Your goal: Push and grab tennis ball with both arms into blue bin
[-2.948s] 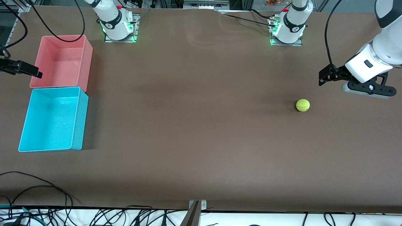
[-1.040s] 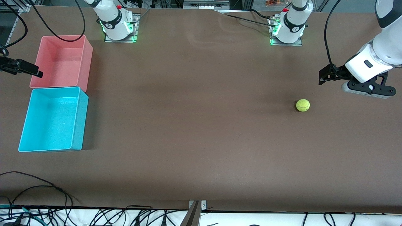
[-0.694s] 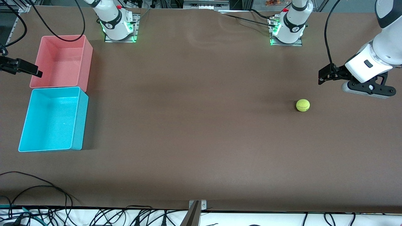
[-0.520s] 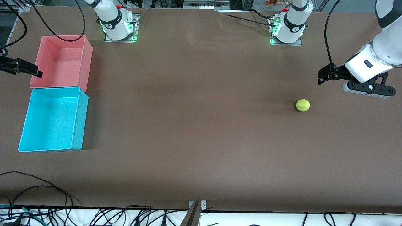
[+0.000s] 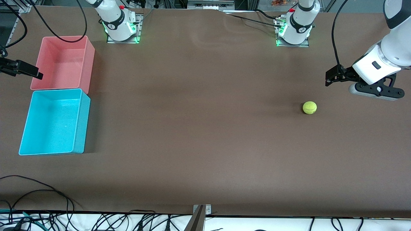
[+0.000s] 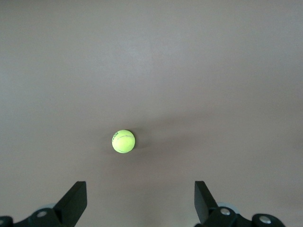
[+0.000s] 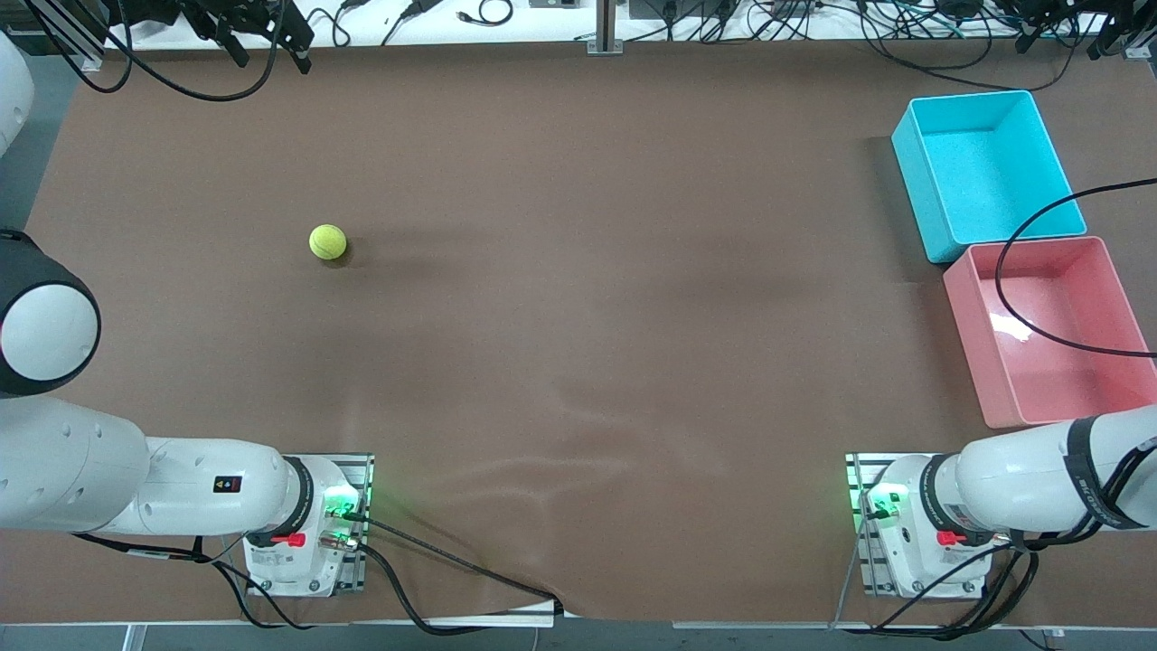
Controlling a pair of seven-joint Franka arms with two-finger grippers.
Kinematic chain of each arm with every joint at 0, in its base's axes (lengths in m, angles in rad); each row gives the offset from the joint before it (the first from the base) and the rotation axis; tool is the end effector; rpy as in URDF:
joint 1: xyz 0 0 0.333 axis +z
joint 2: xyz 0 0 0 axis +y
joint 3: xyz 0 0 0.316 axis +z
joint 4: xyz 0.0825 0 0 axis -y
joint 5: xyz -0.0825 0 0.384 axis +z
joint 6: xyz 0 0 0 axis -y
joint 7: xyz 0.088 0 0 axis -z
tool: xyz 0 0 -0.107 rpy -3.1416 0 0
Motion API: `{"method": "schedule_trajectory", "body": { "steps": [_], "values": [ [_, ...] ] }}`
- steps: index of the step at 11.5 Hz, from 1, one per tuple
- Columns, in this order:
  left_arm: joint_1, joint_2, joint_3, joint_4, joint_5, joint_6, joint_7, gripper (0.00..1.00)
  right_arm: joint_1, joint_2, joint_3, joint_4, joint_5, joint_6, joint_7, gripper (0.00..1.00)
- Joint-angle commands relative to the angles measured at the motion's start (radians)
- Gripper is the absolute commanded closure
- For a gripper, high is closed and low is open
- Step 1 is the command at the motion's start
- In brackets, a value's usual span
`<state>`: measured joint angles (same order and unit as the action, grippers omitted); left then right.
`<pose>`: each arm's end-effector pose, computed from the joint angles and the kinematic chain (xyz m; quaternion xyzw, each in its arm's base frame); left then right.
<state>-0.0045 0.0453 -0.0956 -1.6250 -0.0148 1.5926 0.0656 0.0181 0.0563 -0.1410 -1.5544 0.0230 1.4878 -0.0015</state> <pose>0.5635 -0.0571 0.5755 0.9958 -0.0823 -0.0389 0.0089 0.5576 -0.0640 0.5943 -0.9963 0.0604 0.0605 0.0113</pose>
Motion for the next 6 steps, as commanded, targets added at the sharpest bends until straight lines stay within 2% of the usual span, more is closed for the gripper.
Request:
{"method": "schedule_trajectory", "body": {
  "steps": [1, 6],
  "values": [
    [0.006, -0.005, -0.001, 0.005, -0.017, -0.014, 0.025, 0.01, -0.003, -0.006, -0.003, 0.014, 0.011, -0.011, -0.012, 0.00],
    [0.006, -0.005, -0.001, 0.004, -0.017, -0.014, 0.025, 0.04, -0.001, -0.006, 0.001, 0.013, 0.011, -0.018, -0.012, 0.00]
  ]
}}
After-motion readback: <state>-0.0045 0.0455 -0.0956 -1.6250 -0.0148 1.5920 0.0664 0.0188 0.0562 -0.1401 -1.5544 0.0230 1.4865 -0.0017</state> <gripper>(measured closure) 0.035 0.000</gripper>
